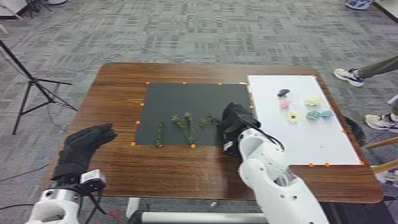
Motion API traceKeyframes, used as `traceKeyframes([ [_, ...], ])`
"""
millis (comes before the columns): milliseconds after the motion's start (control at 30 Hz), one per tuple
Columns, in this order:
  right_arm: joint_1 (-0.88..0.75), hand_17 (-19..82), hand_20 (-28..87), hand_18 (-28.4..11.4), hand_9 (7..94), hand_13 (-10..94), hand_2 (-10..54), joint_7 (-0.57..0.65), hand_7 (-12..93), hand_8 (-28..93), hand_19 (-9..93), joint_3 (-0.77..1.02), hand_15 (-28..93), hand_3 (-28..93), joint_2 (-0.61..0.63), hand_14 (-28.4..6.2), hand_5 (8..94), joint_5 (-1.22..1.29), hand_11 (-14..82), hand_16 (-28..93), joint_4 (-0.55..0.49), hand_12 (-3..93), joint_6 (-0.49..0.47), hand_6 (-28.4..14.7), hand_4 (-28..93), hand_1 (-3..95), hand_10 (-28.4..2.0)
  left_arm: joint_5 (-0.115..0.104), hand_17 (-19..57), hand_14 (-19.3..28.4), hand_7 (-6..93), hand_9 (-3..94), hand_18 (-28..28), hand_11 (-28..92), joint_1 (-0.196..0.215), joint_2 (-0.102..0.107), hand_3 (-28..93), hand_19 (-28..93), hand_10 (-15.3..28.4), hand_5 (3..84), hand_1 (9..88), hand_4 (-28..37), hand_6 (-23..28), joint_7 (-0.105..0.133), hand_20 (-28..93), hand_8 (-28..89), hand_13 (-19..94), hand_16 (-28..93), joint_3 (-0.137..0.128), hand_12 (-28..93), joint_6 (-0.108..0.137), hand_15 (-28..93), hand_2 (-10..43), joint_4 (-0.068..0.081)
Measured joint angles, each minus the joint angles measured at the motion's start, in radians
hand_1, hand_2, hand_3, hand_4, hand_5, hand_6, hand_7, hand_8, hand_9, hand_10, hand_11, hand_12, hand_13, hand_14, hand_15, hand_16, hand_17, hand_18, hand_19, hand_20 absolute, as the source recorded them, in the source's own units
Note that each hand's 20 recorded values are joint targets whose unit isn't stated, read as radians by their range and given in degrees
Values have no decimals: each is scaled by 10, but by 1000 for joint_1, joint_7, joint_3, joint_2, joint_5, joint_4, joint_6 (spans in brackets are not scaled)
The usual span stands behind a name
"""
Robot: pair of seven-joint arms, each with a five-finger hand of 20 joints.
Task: Arrange flowers
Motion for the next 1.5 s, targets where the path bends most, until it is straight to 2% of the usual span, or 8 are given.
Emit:
traceKeyframes([
  [600,-8,676,497,-100,918,937,-95,-2,374,201,932,11,581,555,3,0,702,21,206,272,-14,405,-31,-22,-81,558,-94,1,100,176,192,548,116,228,1,-1,712,124,138,559,318,-112,29,-19,221,-70,449,-9,-1,140,-19,255,-15,0],
  [733,-10,674,497,-101,902,937,-95,-4,362,204,932,12,577,505,4,1,699,24,236,274,-17,368,-31,-28,-66,550,-104,2,100,176,192,547,116,228,0,-1,712,123,138,558,318,-111,29,-25,219,-70,449,-9,-1,140,-23,254,-17,0],
  [800,-11,675,497,-101,887,937,-95,-7,346,204,932,13,574,467,4,0,697,25,266,278,-19,312,-32,-32,-40,536,-114,2,99,176,192,546,116,227,0,-1,712,122,138,558,318,-111,29,-28,219,-70,449,-8,-1,140,-25,254,-20,0],
  [900,-15,673,499,-103,876,937,-95,-13,330,193,932,16,568,541,4,-2,694,28,286,279,-22,259,-36,-37,-84,485,-122,3,99,176,192,546,116,227,-1,-1,713,121,137,557,318,-111,29,-31,219,-70,449,-8,-1,140,-26,255,-23,0],
  [1500,-24,665,503,-109,860,937,-95,-32,324,164,932,16,561,581,28,-6,686,35,294,286,-50,250,-47,-40,-100,449,-124,5,98,175,192,545,116,227,0,0,712,120,137,555,319,-112,28,-35,218,-70,449,-8,-1,140,-32,256,-24,-1],
])
